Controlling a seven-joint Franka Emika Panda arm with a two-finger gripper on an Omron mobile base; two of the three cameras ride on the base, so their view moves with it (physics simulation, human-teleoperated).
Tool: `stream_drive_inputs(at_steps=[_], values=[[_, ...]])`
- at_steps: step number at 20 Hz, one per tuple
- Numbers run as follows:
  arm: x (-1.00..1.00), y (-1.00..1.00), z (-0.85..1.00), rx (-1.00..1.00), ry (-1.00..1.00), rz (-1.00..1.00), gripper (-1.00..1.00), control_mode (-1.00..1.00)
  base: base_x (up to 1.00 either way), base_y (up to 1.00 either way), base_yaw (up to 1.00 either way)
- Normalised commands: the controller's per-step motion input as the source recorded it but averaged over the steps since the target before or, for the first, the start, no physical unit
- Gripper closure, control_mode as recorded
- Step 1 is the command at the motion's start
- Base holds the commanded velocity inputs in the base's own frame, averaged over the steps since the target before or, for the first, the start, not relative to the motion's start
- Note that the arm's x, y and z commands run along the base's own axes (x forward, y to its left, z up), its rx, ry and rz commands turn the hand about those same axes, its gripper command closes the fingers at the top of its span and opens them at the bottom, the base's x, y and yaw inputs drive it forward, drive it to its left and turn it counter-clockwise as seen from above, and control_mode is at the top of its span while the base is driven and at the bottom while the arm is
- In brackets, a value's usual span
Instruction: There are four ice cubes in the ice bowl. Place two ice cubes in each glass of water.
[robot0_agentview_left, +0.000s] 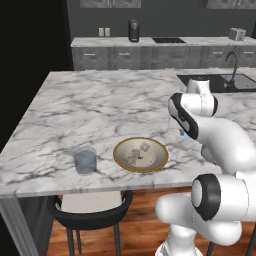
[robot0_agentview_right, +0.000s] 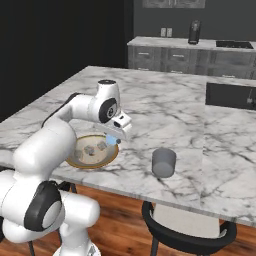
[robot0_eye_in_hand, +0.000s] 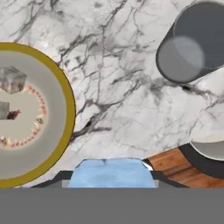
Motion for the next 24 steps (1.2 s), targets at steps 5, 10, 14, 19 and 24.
stream_drive_inputs(at_steps=[5, 10, 14, 19, 24], values=[[0.0, -1.0, 0.0, 0.08, -0.03, -0.15, 1.0, -1.0, 0.0, 0.0, 0.0], [0.05, -1.0, 0.03, 0.03, -0.02, -0.12, 1.0, -1.0, 0.0, 0.0, 0.0], [0.32, -0.84, 0.0, 0.05, 0.0, -0.05, 1.0, -1.0, 0.0, 0.0, 0.0], [0.42, -0.3, -0.15, 0.01, 0.0, 0.0, 1.0, -1.0, 0.0, 0.0, 0.0], [0.46, 0.0, -0.47, -0.01, 0.0, 0.03, 1.0, -1.0, 0.0, 0.0, 0.0]])
